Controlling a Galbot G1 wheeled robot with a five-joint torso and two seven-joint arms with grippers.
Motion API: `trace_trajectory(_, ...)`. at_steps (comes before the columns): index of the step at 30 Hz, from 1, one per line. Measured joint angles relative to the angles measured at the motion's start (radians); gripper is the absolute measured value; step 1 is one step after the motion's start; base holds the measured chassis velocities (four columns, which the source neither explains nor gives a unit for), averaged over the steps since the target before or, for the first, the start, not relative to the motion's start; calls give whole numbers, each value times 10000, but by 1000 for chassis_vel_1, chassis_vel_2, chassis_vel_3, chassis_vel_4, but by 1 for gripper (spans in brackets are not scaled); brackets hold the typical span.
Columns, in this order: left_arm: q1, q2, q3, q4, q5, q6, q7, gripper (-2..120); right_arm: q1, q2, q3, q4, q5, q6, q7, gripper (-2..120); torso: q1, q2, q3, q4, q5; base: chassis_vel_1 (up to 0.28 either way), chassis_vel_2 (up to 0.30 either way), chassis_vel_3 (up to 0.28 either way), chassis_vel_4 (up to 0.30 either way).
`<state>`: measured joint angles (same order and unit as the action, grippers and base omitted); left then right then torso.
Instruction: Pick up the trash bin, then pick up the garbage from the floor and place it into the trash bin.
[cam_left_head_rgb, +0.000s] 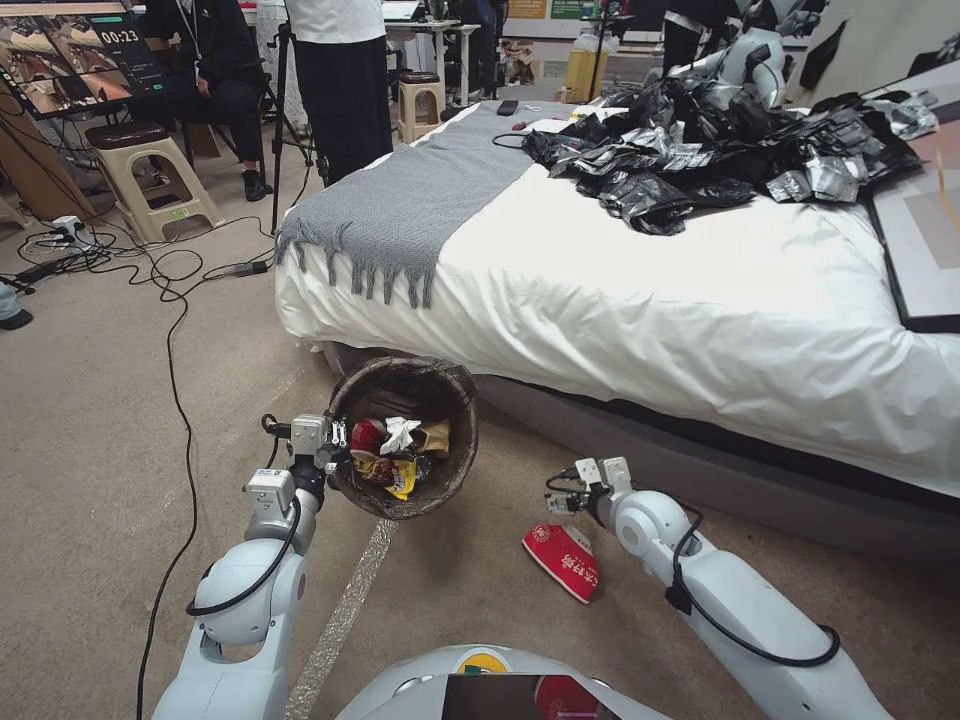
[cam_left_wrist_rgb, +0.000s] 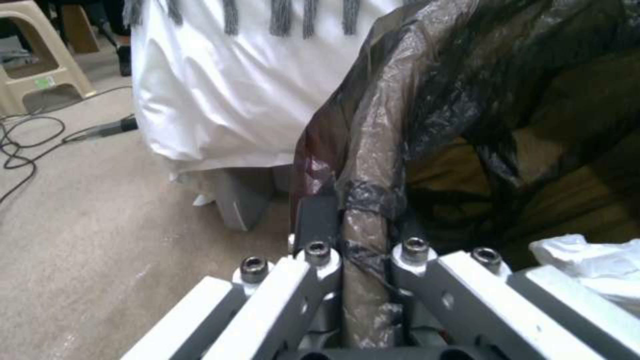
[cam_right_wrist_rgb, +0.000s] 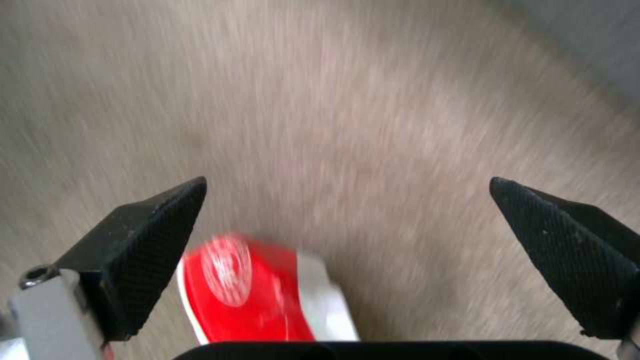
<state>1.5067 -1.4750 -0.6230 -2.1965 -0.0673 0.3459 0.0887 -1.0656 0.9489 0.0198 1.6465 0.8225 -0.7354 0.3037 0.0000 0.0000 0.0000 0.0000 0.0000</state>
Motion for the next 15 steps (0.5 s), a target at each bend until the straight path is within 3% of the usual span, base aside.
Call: trace_trajectory(15,-70,-66,60,151,92,-1,56,2,-27,283,-194,-1574,-1194,279,-500,100,0,0,-1,-1,-1,0,0,0,0)
